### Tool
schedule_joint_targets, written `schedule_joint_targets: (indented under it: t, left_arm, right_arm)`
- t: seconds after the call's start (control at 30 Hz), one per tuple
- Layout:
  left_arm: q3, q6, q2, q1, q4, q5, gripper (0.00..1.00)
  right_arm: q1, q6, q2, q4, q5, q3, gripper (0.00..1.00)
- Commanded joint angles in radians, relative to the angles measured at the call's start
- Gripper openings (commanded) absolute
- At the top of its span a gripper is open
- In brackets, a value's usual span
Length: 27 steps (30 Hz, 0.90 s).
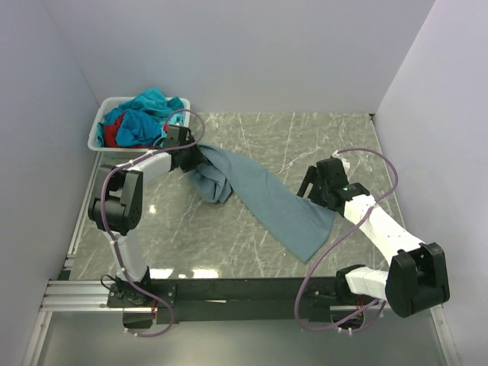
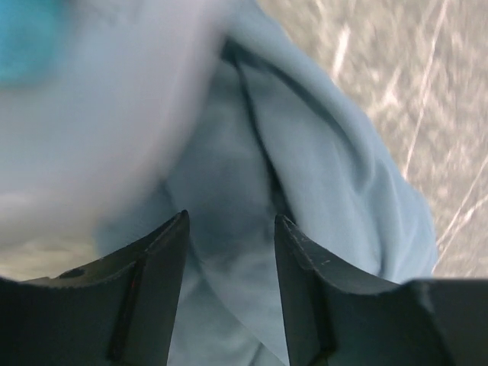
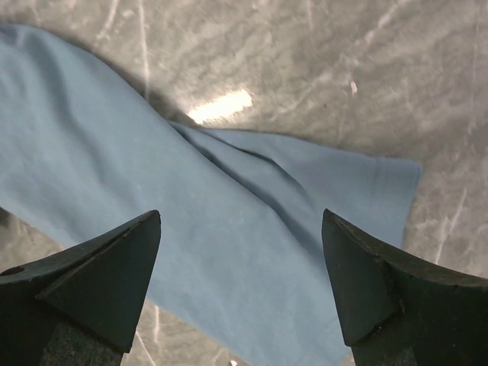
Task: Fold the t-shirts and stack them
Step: Flatten the tshirt out
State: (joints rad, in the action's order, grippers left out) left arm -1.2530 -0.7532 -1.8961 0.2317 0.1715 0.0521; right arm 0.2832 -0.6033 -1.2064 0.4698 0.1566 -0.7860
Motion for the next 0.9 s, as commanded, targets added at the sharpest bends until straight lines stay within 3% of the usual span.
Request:
schedule_joint_targets:
  t: [0.0,0.27,0.53,0.87]
  left_arm:
    - [0.010,0.017,0.037,0.067,-0.006,0.000,0.55]
    - [0.082,0.009,0.123,0.130,0.109,-0.089,0.57]
    - [0.145,-0.003,0.233,0.198,0.134,-0.070,0.61]
    - [0.067,-0.001,0.155,0.267,0.132,-0.047,0.63]
  right_arm:
    - [-0.004,0.013,0.031,0.021,0.035,0.014,0.92]
    - [-0.004,0.011,0.062,0.030,0.034,0.037,0.92]
    - [-0.004,0.002,0.088,0.013,0.006,0.073,0.92]
    - [-0.004,-0.003,0.093,0.012,0.012,0.088,0.92]
